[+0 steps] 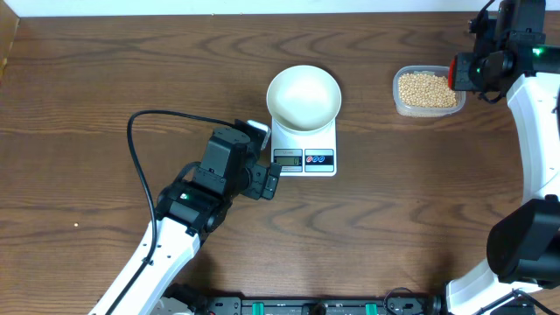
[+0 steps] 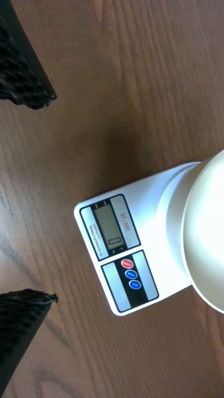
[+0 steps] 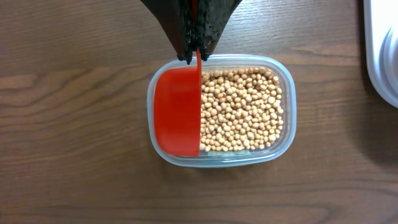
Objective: Scoop item into bowl and weigh 50g on scale
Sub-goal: 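Raise the red scoop with the right gripper over the soybean tub, then dip the red scoop into the soybeans with the right gripper, then lift the filled scoop and carry it toward the bowl, then tilt the red scoop over the bowl to pour soybeans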
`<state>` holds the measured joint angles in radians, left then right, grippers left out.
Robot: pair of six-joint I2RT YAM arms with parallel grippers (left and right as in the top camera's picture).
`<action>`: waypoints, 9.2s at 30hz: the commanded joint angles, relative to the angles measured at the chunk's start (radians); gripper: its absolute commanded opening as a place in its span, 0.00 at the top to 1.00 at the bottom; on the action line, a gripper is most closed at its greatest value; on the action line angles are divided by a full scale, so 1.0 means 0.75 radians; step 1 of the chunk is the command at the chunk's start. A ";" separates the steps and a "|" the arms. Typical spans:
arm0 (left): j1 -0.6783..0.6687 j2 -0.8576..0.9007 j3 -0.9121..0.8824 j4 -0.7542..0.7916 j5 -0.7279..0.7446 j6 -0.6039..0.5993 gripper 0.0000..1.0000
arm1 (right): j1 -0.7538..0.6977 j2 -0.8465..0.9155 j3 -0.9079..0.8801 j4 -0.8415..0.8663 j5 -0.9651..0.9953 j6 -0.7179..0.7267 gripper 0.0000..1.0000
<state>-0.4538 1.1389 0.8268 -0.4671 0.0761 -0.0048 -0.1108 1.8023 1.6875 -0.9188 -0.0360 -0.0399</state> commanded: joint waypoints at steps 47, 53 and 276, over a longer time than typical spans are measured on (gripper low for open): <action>-0.002 0.006 -0.003 -0.002 0.003 -0.021 0.05 | -0.028 0.274 0.022 -0.036 -0.160 -0.023 0.99; -0.002 0.005 -0.003 -0.003 0.003 -0.021 0.05 | -0.037 0.347 0.022 -0.067 -0.355 -0.023 0.99; -0.002 0.006 -0.003 -0.002 0.003 -0.021 0.05 | 0.634 0.168 0.044 0.137 -0.364 -0.087 0.99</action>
<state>-0.4538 1.1389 0.8268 -0.4671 0.0761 -0.0048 0.3653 1.9457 1.7008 -0.8051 -0.3225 -0.0895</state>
